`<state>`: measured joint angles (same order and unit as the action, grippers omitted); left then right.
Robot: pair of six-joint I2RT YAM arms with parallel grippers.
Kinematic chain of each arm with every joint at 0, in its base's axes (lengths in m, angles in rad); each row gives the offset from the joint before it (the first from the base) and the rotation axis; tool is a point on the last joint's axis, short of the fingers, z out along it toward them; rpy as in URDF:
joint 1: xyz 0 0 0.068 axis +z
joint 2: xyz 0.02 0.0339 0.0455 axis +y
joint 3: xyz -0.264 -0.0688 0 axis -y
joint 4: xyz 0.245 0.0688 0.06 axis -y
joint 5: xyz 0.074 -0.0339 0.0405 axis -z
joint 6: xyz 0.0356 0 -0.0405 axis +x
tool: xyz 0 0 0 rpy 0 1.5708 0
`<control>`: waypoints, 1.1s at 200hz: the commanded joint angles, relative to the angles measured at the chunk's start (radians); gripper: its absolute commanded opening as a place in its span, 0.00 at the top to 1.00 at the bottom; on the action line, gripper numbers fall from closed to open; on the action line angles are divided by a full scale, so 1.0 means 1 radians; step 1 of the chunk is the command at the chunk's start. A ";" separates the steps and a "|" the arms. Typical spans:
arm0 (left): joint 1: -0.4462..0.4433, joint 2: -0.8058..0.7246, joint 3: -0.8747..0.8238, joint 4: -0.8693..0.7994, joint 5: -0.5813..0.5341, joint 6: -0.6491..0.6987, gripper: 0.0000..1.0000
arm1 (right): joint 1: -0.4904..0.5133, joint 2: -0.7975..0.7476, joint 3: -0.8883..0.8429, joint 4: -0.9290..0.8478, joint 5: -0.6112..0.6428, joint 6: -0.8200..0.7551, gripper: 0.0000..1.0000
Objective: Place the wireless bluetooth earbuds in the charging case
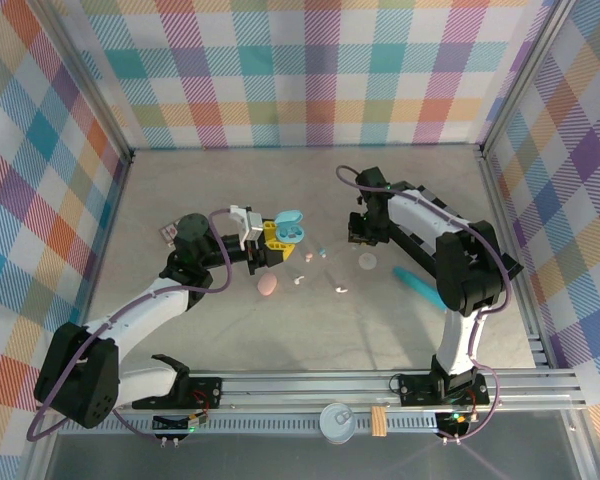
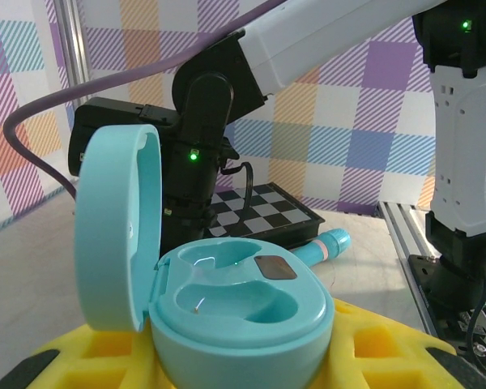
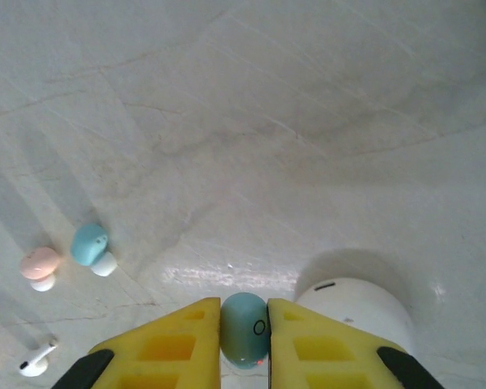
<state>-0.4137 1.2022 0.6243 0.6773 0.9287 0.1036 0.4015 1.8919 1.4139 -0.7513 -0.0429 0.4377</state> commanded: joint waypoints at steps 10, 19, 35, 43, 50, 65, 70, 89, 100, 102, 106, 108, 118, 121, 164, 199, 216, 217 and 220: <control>0.009 0.003 0.015 0.000 -0.005 0.036 0.68 | 0.026 -0.026 0.041 -0.079 0.107 0.001 0.82; 0.009 0.005 0.015 -0.001 -0.007 0.038 0.68 | 0.032 -0.027 0.046 -0.086 0.115 -0.002 0.82; 0.008 0.008 0.017 0.000 -0.007 0.038 0.68 | 0.033 -0.032 0.048 -0.085 0.110 -0.004 0.82; 0.009 0.011 0.018 0.000 -0.005 0.038 0.68 | 0.035 -0.041 0.044 -0.076 0.105 -0.007 0.81; 0.008 0.013 0.018 0.000 -0.006 0.038 0.68 | 0.037 -0.057 0.034 -0.062 0.097 -0.008 0.81; 0.009 0.017 0.021 -0.006 -0.009 0.039 0.68 | 0.036 -0.098 0.013 -0.037 0.069 -0.004 0.82; 0.008 0.019 0.022 -0.010 -0.010 0.039 0.68 | 0.038 -0.111 0.009 -0.031 0.055 -0.004 0.82; 0.007 0.025 0.029 -0.034 -0.017 0.056 0.68 | 0.040 -0.165 0.000 -0.027 0.021 -0.006 0.82; 0.007 0.031 0.034 -0.056 -0.022 0.072 0.68 | 0.045 -0.196 0.002 -0.035 0.013 -0.008 0.82; 0.007 0.033 0.036 -0.059 -0.023 0.075 0.68 | 0.047 -0.202 0.002 -0.036 0.010 -0.008 0.82; 0.006 0.035 0.038 -0.065 -0.026 0.080 0.68 | 0.050 -0.212 0.003 -0.038 0.009 -0.009 0.82; 0.006 0.037 0.039 -0.066 -0.026 0.082 0.68 | 0.052 -0.218 0.004 -0.041 0.008 -0.011 0.82; 0.006 0.049 0.042 -0.068 -0.027 0.087 0.68 | 0.064 -0.243 0.011 -0.051 0.006 -0.015 0.82; 0.006 0.053 0.044 -0.068 -0.028 0.088 0.68 | 0.070 -0.250 0.014 -0.056 0.006 -0.016 0.82; 0.004 0.124 0.064 -0.023 -0.026 0.076 0.68 | 0.133 -0.334 0.080 -0.116 0.020 -0.010 0.82; 0.004 0.179 0.090 -0.009 -0.026 0.070 0.68 | 0.173 -0.376 0.121 -0.127 -0.016 -0.008 0.82; 0.004 0.200 0.100 -0.013 -0.028 0.071 0.68 | 0.192 -0.388 0.135 -0.113 -0.043 -0.018 0.82; 0.004 0.201 0.101 -0.012 -0.027 0.072 0.68 | 0.194 -0.389 0.135 -0.112 -0.044 -0.018 0.82; 0.004 0.205 0.101 -0.012 -0.029 0.072 0.68 | 0.197 -0.390 0.139 -0.109 -0.047 -0.020 0.82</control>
<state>-0.4137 1.3849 0.6872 0.6300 0.8955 0.1585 0.5758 1.5352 1.5131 -0.8490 -0.0425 0.4328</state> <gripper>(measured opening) 0.350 0.182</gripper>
